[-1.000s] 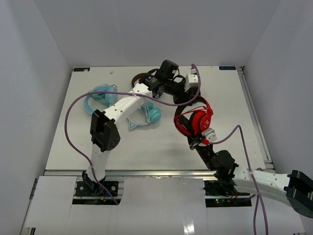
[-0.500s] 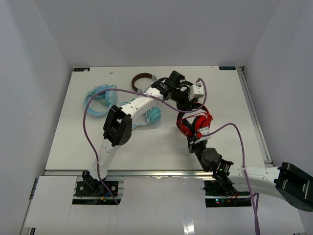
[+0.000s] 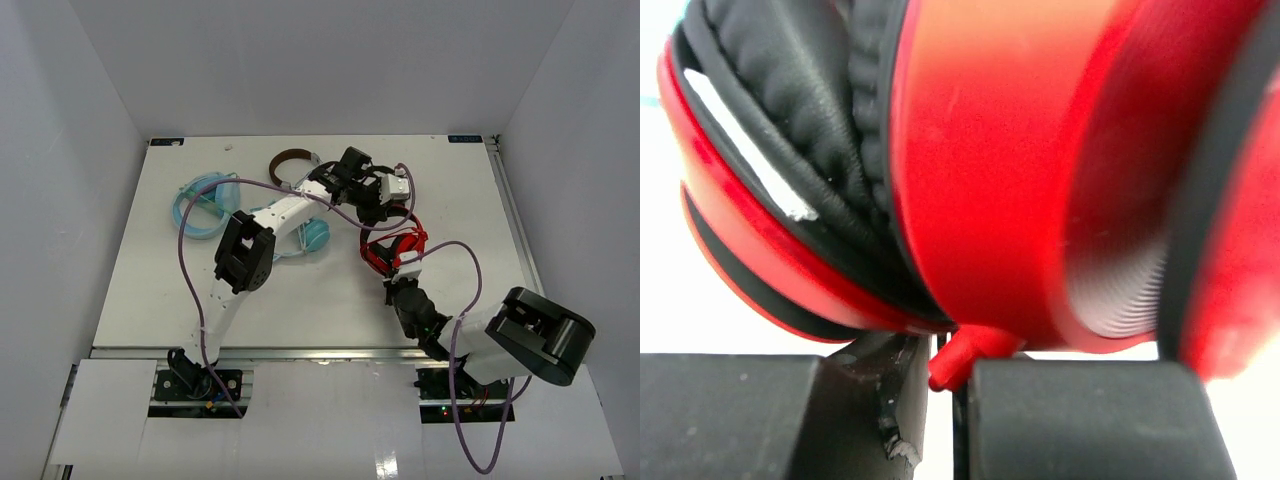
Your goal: Wrap the headphones
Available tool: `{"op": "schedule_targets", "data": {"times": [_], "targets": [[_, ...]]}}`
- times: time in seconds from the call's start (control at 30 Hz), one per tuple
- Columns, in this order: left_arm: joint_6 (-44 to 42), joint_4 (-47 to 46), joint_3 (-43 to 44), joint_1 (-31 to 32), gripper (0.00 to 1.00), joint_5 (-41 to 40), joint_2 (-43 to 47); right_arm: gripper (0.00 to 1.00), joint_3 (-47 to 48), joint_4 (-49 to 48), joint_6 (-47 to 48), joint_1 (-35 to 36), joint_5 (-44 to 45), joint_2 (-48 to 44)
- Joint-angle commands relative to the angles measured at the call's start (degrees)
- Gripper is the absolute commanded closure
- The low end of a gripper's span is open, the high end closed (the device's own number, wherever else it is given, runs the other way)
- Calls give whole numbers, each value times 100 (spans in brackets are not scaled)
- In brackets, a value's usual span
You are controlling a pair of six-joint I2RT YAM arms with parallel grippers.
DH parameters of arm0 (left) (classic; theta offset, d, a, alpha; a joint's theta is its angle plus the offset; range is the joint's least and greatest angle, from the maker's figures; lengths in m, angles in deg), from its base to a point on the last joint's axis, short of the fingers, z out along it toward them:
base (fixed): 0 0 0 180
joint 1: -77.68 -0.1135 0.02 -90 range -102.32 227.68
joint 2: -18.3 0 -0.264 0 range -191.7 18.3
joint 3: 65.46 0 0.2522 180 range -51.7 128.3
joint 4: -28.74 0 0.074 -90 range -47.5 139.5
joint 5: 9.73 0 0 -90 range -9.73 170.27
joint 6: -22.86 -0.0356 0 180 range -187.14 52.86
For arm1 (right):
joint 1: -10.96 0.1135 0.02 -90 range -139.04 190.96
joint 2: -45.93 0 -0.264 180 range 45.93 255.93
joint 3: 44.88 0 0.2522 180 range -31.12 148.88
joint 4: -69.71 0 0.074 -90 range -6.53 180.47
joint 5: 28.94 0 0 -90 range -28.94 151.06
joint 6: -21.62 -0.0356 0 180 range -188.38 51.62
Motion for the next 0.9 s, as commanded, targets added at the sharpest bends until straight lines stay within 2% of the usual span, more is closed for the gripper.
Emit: {"op": "schedule_targets", "data": {"times": [0.0, 0.17, 0.33, 0.47, 0.63, 0.87], "targets": [[-844, 185, 22, -392, 100, -143, -261, 91, 414, -841, 152, -397, 290, 596], [-880, 83, 25, -505, 100, -243, -493, 90, 747, -1206, 235, -614, -43, 1334], [-1015, -145, -400, -535, 100, -131, -420, 89, 893, -1584, 206, -719, -265, 1875], [-1035, -236, -592, -530, 100, -264, -382, 86, 936, -1629, 116, -721, -277, 2048], [-939, -444, -695, -526, 100, -728, -370, 78, 829, -1667, -11, -720, -245, 2087], [-760, -914, -959, -503, 82, -878, -184, 66, 553, -1682, -52, -721, -243, 1941]]}}
